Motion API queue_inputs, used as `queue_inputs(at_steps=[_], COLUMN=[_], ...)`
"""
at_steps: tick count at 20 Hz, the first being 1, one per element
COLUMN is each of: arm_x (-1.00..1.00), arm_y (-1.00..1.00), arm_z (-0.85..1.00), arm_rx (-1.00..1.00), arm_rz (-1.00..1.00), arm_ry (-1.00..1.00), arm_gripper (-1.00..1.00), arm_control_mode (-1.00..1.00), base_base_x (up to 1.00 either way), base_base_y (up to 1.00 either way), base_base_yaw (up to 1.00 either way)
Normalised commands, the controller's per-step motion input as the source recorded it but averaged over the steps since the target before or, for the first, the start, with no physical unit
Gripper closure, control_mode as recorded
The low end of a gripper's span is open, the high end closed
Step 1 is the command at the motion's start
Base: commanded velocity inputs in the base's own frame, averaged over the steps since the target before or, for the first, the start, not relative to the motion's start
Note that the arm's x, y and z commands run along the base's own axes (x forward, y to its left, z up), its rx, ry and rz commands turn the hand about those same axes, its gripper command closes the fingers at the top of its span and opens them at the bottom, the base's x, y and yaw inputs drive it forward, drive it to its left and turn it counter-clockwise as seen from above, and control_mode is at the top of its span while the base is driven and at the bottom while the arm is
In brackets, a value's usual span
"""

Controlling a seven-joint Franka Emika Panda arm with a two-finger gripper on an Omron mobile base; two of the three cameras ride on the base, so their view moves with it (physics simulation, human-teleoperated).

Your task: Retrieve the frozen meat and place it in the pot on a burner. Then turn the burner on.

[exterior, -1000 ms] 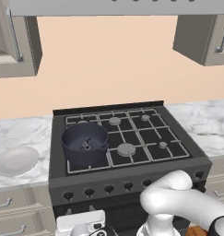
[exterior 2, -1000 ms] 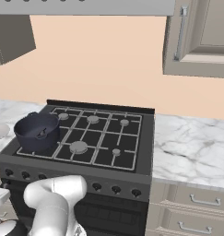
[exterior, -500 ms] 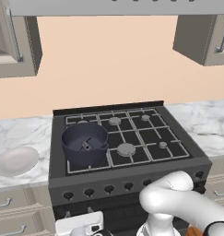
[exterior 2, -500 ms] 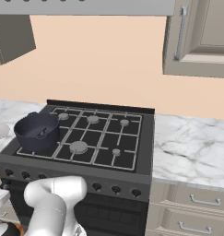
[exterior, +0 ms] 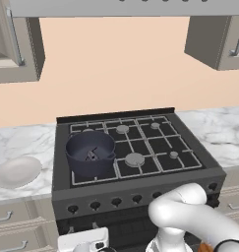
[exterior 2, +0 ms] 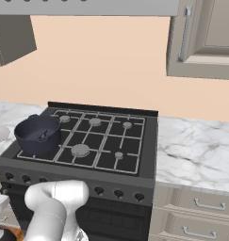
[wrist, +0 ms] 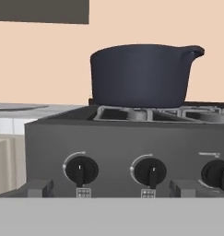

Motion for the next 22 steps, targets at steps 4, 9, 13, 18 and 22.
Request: queue_inputs(at_steps=[4, 9, 13, 18, 22], arm_x=[0.00, 0.08, 0.06, 0.00, 0.00], arm_y=[0.03, 0.18, 0.20, 0.12, 0.00], arm_z=[0.00, -0.10, -0.16, -0.18, -0.16], arm_rx=[0.00, 0.00, 0.00, 0.00, 0.00], arm_rz=[-0.01, -0.01, -0.02, -0.02, 0.00], arm_ry=[0.00, -0.10, -0.13, -0.07, -0.02], arm_gripper=[-1.00, -1.00, -1.00, -1.00, -1.00], arm_control_mode=[-1.00, -1.00, -1.00, -1.00, -1.00], base_base_x=[0.00, 0.00, 0.00, 0.00, 0.00], base_base_y=[0.00, 0.00, 0.00, 0.00, 0.00], base_base_yaw=[0.00, 0.00, 0.00, 0.00, 0.00])
